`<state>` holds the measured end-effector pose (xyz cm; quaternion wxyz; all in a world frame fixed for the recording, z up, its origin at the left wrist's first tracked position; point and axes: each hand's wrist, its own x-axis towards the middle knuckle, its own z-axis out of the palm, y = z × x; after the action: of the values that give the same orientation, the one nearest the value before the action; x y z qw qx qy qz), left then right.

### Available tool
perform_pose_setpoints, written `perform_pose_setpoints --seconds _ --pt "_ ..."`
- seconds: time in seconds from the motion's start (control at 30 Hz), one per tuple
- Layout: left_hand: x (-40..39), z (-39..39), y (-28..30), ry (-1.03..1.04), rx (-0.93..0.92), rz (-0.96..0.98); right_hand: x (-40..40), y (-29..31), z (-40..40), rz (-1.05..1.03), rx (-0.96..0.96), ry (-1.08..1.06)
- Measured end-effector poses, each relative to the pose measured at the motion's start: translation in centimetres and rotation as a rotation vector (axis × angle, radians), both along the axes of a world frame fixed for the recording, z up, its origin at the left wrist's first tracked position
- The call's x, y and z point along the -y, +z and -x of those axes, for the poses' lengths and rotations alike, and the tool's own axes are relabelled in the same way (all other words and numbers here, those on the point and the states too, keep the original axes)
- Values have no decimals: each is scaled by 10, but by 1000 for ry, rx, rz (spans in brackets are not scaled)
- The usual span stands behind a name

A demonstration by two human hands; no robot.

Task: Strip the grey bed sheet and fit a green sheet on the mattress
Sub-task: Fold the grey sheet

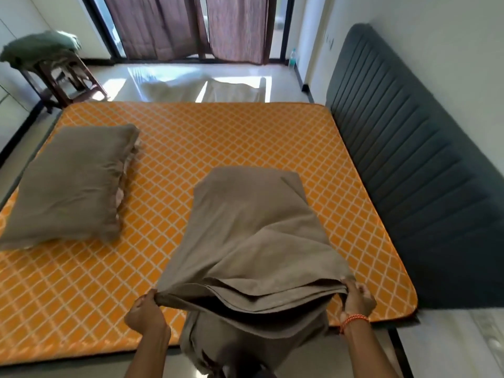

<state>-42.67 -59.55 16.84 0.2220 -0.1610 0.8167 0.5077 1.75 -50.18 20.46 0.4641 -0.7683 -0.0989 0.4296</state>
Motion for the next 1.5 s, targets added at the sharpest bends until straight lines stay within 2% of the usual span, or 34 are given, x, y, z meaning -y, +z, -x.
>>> perform_pose_setpoints --seconds 0.07,0.23,0.37,0.67,0.8,0.93,1.07,1.17,1.33,1.4,1.5 --pt "15 -2 -4 -53 4 -78 14 -2 2 -53 5 -51" --pt "70 2 -30 -225 -55 -11 54 -10 -5 -8 101 -93" --pt "127 6 -53 -426 -146 42 98 -48 -24 88 189 -59" --pt "250 8 -133 -836 -287 244 214 -194 -79 509 293 197" --pt "284 -6 -152 -842 -341 399 252 -197 -66 604 466 143" --pt "317 -23 -161 -764 -353 523 295 -200 -57 647 595 110" --pt "346 -34 -173 -735 -250 644 328 -220 -56 778 588 125" --pt "360 -31 -194 -787 -121 734 334 -229 -55 826 481 249" --pt "342 -25 -213 -875 90 741 312 -244 -39 798 460 481" --pt "323 -26 -214 -841 90 753 295 -252 -27 699 501 540" --pt "278 -35 -205 -834 84 677 257 -255 -2 561 456 614"
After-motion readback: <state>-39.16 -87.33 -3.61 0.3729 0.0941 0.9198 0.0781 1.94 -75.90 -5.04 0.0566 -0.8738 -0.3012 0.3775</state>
